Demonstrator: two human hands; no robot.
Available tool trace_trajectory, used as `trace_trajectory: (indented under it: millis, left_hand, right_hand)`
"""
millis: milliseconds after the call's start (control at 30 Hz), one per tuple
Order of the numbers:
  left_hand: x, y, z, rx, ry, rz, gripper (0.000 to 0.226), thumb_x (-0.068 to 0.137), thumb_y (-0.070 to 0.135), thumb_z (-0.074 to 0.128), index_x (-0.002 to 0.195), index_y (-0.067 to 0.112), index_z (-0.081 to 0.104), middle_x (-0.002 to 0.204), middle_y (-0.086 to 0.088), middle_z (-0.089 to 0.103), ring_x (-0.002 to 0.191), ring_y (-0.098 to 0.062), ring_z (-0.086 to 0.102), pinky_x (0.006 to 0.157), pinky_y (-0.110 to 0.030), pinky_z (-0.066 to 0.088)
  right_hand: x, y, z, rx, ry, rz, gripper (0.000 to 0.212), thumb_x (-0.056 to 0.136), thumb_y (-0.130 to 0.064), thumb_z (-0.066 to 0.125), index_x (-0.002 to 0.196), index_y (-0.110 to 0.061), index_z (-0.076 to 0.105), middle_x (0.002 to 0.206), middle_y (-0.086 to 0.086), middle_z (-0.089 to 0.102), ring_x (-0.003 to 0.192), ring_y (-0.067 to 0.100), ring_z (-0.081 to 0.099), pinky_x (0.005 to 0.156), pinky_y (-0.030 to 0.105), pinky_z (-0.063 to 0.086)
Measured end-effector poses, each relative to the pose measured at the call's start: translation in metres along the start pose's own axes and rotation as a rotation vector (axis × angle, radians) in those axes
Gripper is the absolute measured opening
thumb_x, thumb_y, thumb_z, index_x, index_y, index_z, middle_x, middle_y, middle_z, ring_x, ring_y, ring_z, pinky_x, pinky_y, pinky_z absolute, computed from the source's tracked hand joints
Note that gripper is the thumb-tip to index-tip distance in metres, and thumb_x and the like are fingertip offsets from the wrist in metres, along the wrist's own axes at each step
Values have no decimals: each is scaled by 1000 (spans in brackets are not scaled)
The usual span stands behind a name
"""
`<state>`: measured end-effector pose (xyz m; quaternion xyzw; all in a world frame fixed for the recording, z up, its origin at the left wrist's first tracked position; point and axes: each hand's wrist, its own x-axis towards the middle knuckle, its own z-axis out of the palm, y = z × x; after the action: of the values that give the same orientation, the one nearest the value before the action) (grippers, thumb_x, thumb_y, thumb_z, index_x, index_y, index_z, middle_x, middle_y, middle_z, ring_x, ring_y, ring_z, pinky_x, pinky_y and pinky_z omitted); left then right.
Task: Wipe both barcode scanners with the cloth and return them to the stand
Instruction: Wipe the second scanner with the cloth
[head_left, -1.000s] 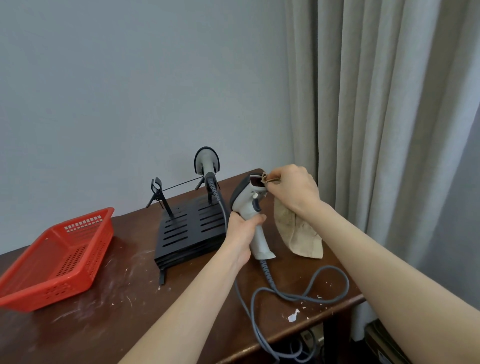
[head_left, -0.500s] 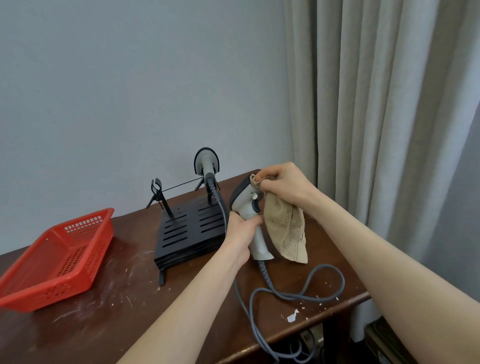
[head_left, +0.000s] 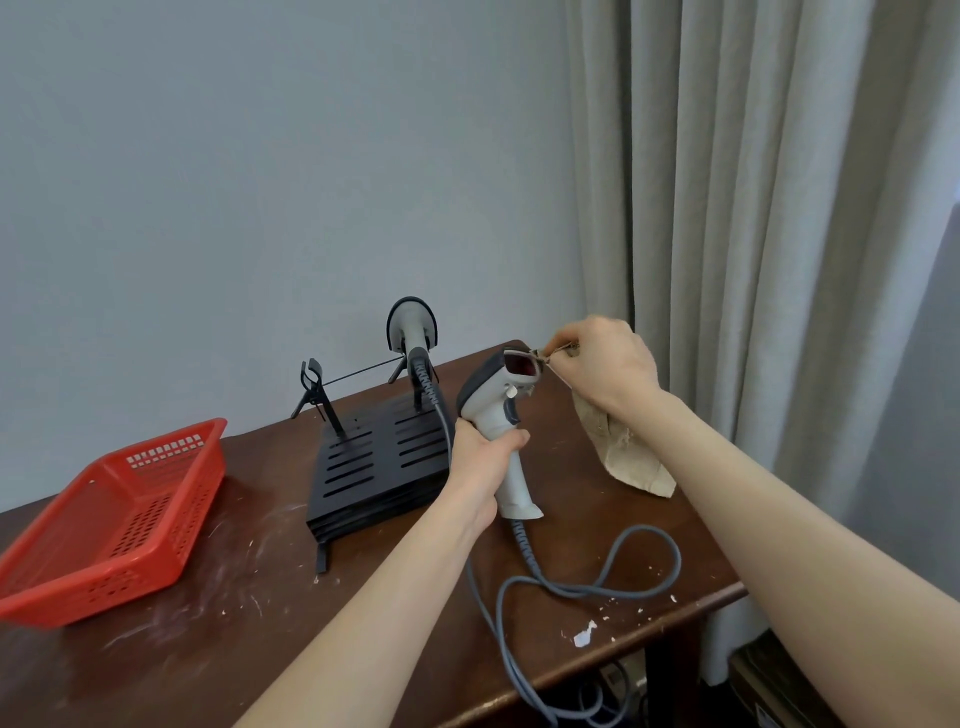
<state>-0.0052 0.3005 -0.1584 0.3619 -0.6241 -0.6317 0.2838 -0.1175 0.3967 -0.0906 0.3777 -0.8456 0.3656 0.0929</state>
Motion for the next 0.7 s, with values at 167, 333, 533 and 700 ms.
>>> trace_trajectory:
  millis: [167,333,533,700]
  left_hand:
    - [-1,0,0,7,3,-7,44,79,6,71,116,10,48,110,-11,60,103,-26,59,95,-41,48]
    - [-4,0,0,24,24,11,48,79,5,71,120,10,47,112,-10,59,105,-26,58,98,-43,47]
    - [-6,2,3,53,17,32,50,80,7,71,123,10,44,110,-8,58,104,-25,58,95,-41,48]
    - [-6,4,4,53,26,44,52,81,7,70,124,10,44,114,-9,58,107,-25,57,97,-41,47]
  right_hand:
    - [-2,-2,5,-54,-62,-112,27,87,-22,52,101,-33,72,88,-6,48,92,25,58,69,29,38]
    - [-1,-3,7,-205,-88,-126,29,90,-20,49,106,-36,67,107,0,59,100,29,59,70,29,36]
    - [2,-1,1,-124,-172,-79,22,86,-19,50,92,-31,66,97,0,62,90,27,57,68,28,37]
    - [1,3,3,168,-208,-6,22,84,-22,52,70,-37,60,75,-8,58,76,22,57,65,31,46]
